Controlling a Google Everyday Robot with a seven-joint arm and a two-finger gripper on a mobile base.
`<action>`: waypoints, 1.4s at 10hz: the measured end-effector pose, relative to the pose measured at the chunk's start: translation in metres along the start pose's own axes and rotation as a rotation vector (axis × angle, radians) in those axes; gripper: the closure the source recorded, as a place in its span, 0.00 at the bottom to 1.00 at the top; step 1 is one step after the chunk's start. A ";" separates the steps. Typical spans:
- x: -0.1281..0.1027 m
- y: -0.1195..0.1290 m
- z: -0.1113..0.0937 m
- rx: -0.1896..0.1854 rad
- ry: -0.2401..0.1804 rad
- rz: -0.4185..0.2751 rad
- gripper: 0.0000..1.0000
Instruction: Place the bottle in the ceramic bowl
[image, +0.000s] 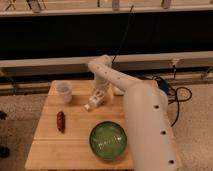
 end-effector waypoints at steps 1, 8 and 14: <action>-0.004 -0.001 0.001 -0.005 0.009 0.003 0.34; -0.010 -0.002 -0.005 0.009 0.009 0.029 0.99; -0.047 0.027 -0.080 0.021 -0.030 0.058 1.00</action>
